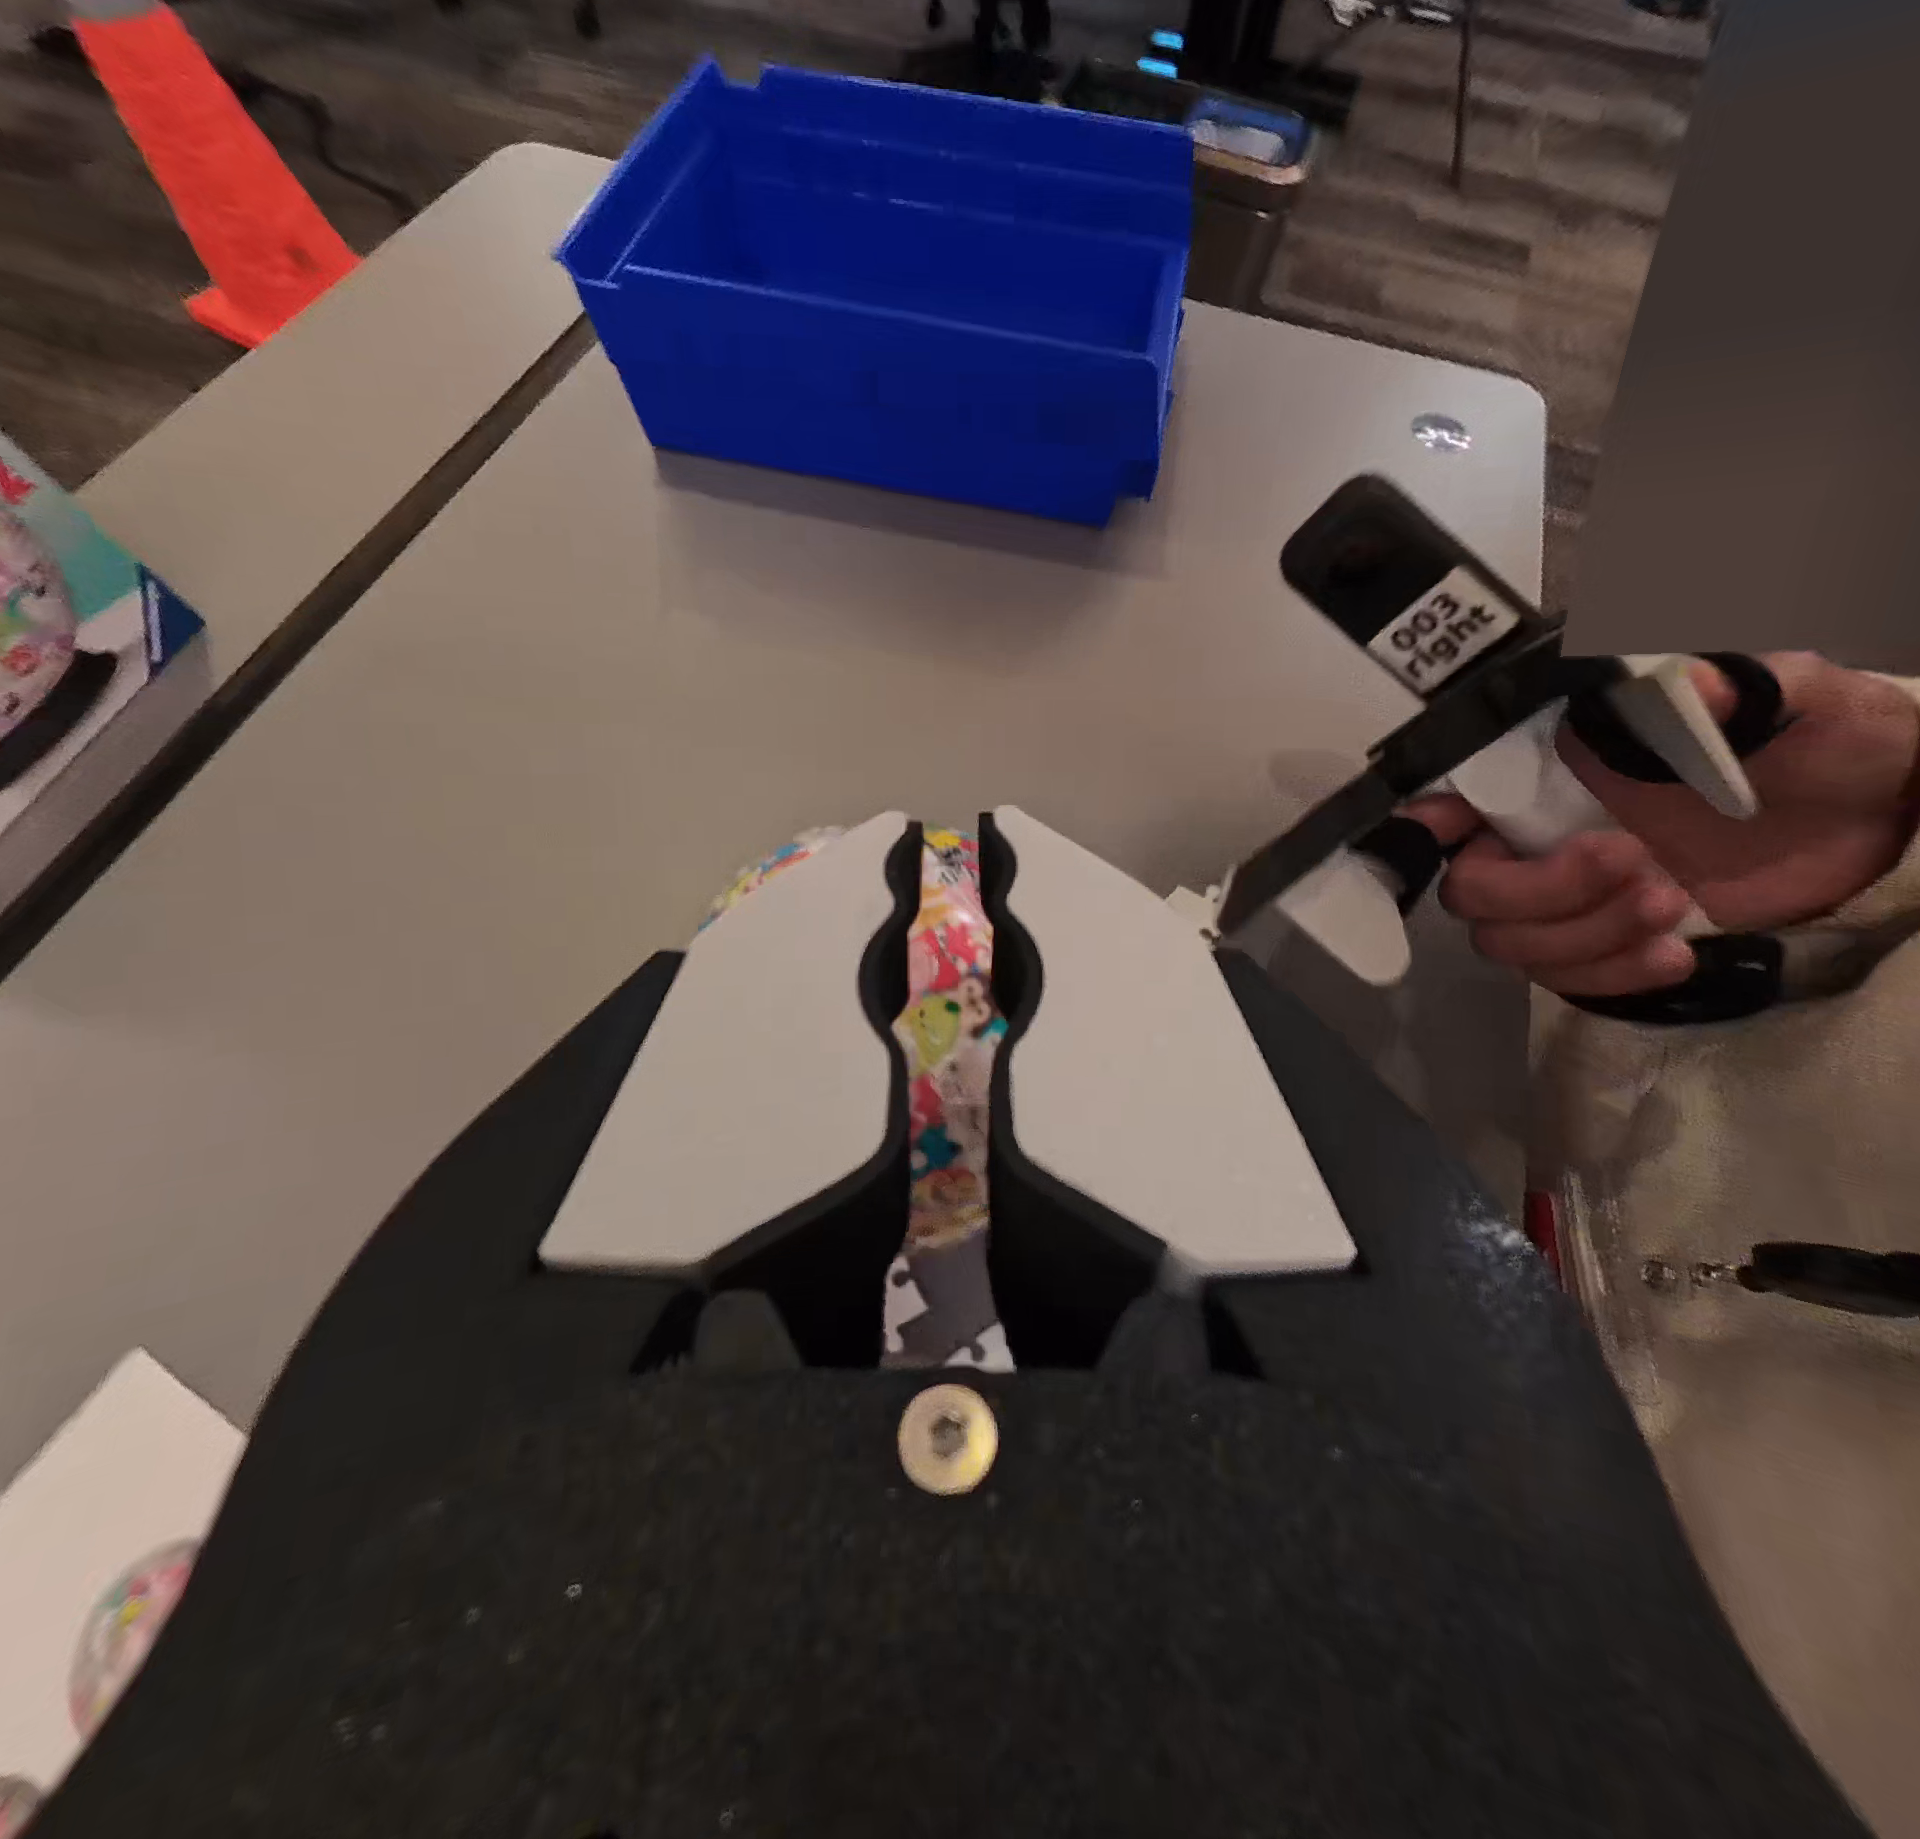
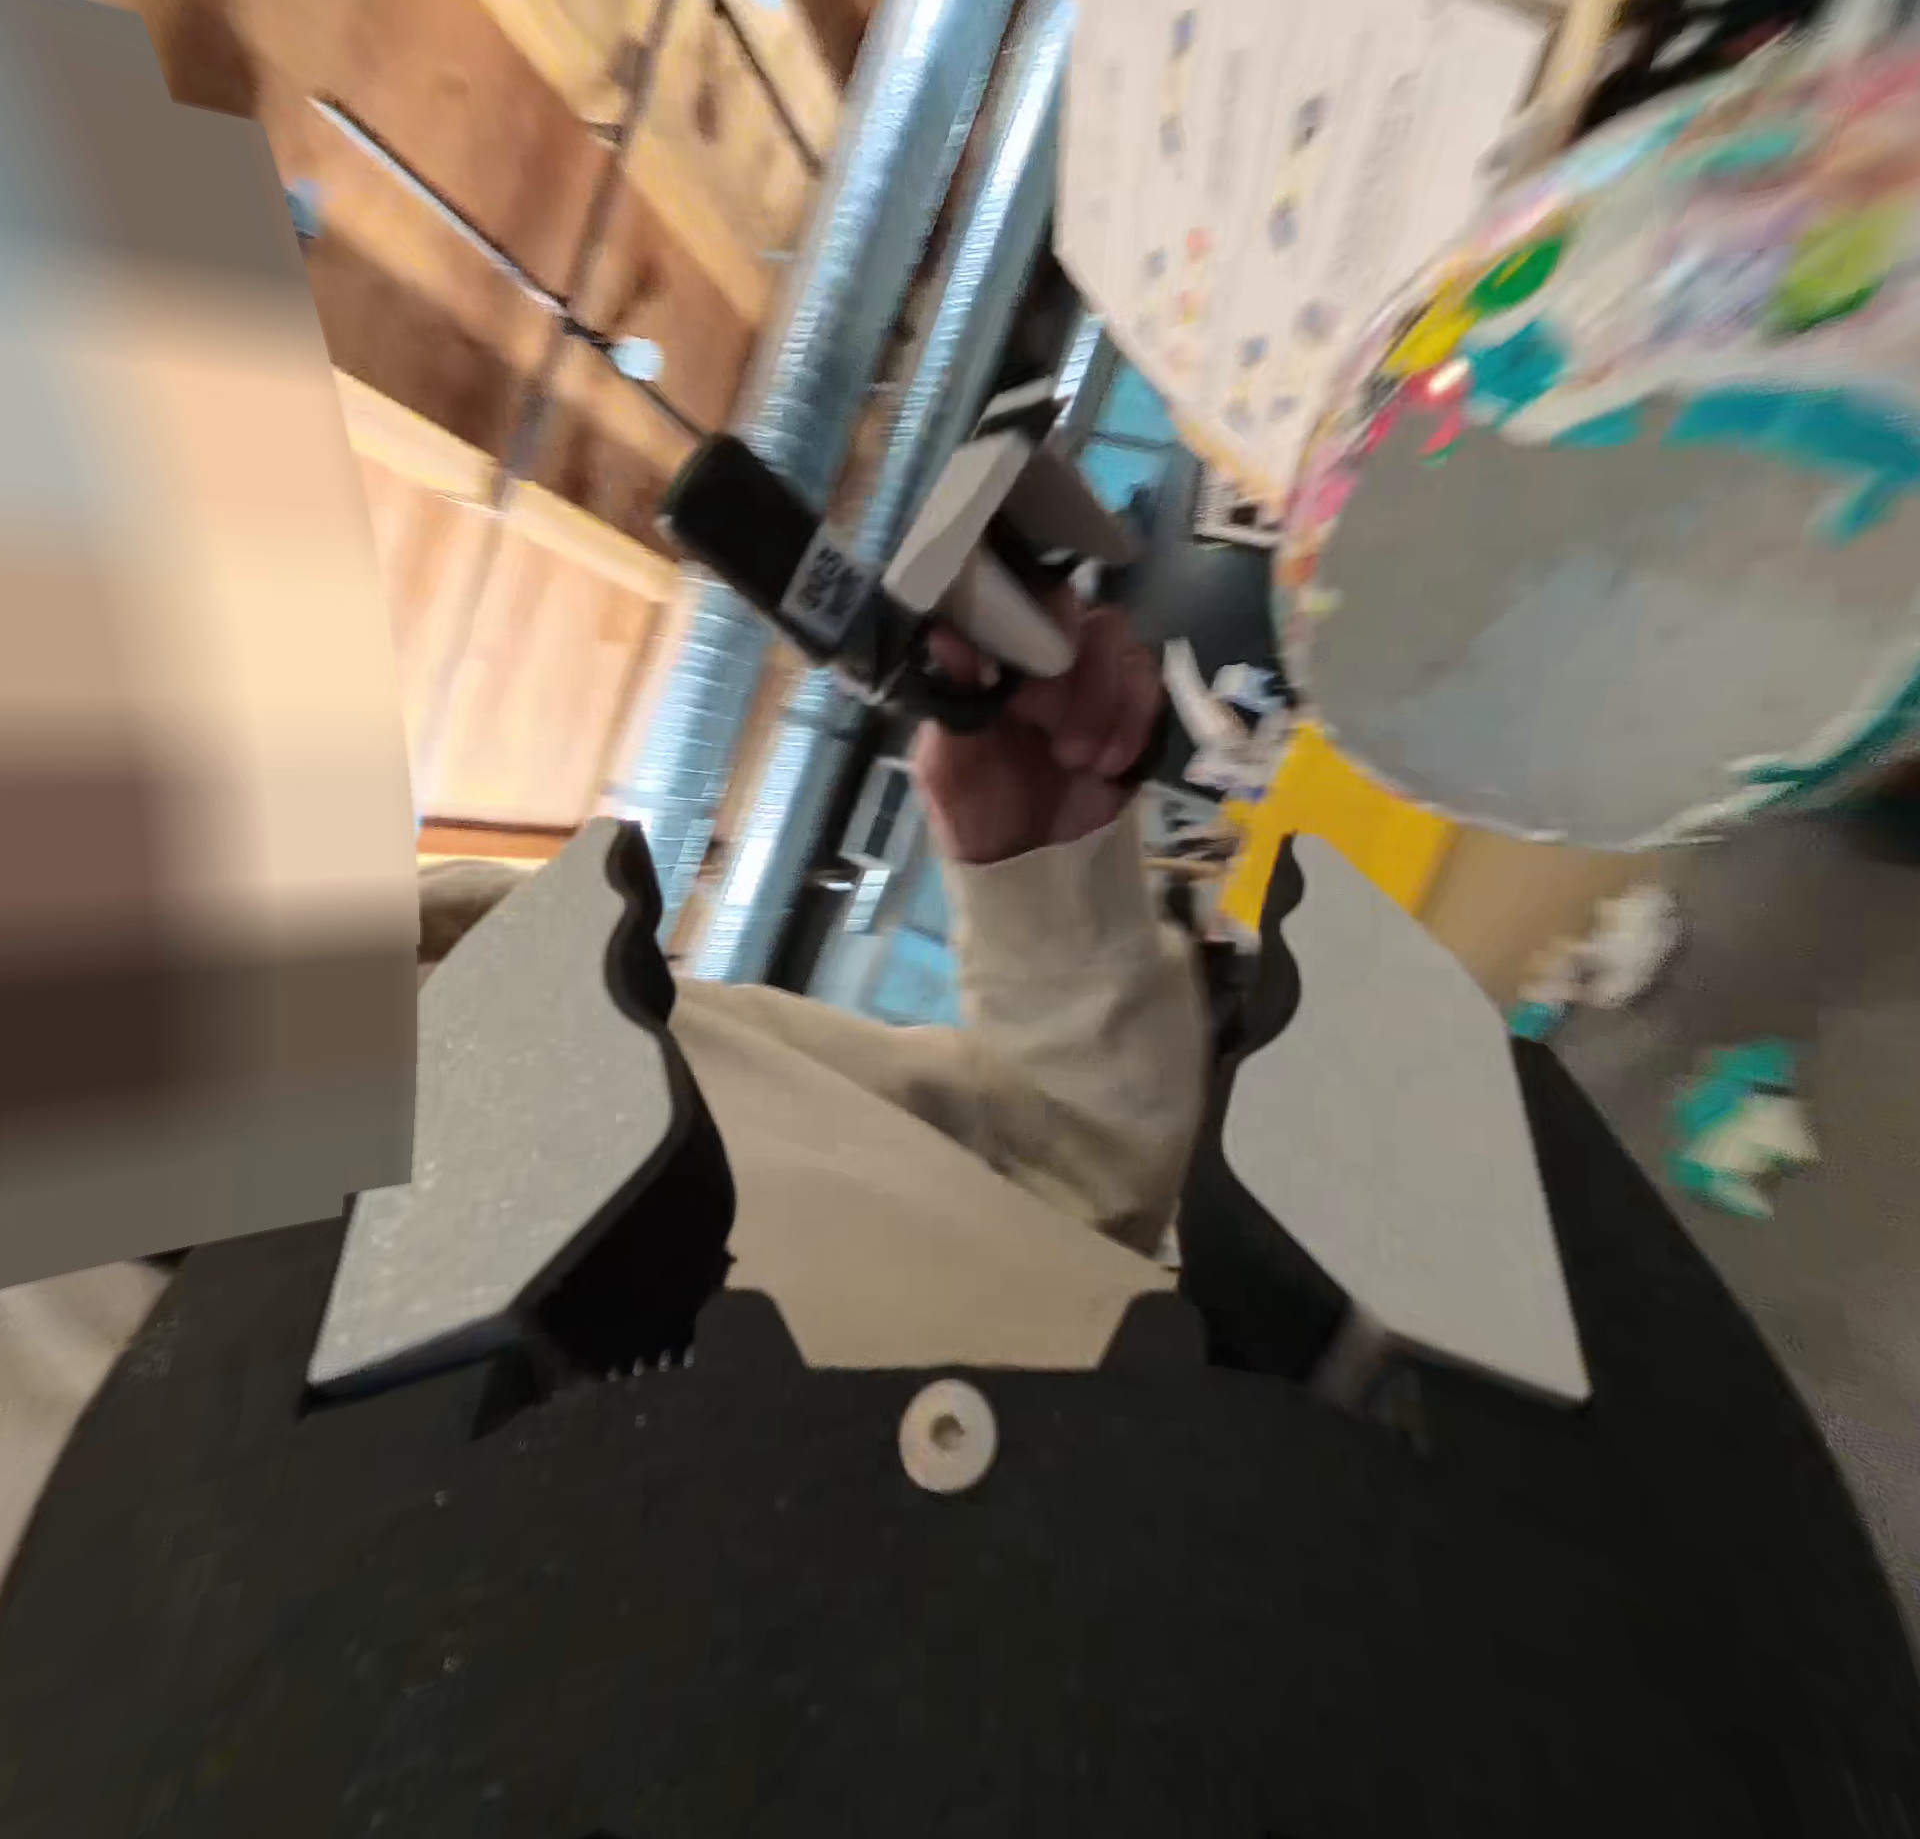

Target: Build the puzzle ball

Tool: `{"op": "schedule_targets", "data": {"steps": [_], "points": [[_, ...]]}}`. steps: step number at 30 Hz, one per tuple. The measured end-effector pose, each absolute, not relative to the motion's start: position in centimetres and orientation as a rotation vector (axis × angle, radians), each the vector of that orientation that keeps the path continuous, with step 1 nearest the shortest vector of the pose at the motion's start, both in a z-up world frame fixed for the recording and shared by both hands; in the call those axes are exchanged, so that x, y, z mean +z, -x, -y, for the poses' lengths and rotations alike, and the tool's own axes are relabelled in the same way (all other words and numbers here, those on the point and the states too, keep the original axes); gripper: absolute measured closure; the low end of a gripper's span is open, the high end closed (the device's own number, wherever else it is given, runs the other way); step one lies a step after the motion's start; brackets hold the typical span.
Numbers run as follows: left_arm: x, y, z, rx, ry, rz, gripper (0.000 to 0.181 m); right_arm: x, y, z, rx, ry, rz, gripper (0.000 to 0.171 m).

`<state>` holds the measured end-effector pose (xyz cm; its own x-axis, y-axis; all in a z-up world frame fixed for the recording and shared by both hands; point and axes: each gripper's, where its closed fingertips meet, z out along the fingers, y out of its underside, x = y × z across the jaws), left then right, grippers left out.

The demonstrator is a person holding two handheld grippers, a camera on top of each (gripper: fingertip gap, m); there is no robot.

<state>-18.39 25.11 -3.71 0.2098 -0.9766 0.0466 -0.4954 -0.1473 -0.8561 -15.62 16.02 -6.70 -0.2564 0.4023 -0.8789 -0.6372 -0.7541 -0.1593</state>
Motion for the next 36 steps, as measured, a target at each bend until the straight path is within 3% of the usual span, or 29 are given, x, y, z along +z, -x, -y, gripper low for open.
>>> {"op": "schedule_targets", "data": {"steps": [2, 5, 8, 12, 19, 28, 33, 36], "points": [[-4.2, 19.2, -24.0, -0.867, 1.779, -1.327, 0.17, -8.1, 14.3, -15.5, 1.933, 1.473, -0.195, 0.073], [-6.2, 20.3, -21.4, -0.956, 1.859, -1.282, 0.159, -10.1, 12.1, -14.1, 1.647, 1.686, 0.115, 0.105], [-8.4, 21.1, -19.2, -0.987, 1.881, -1.231, 0.158, -17.3, 9.3, -14.9, 0.837, 2.067, 0.577, 0.093], [-10.4, 21.4, -16.8, -1.008, 1.923, -1.178, 0.158, -21.9, 9.1, -15.2, 0.408, 2.178, 0.991, 0.107], [-10.6, 21.9, -14.0, -1.048, 1.907, -1.123, 0.16, -22.6, 10.7, -15.3, 0.242, 2.056, 1.203, 0.162], [-11.7, 21.3, -12.7, -0.98, 1.878, -1.181, 0.163, -22.2, 10.9, -15.0, 0.229, 2.026, 1.223, 0.171], [-11.8, 20.9, -12.3, -0.982, 1.858, -1.186, 0.163, -17.1, 11.9, -13.4, 0.631, 1.895, 1.034, 0.171], [-12.4, 21.0, -12.1, -0.966, 1.861, -1.218, 0.163, -19.4, 10.3, -14.9, 0.406, 1.97, 1.109, 0.165]]}}
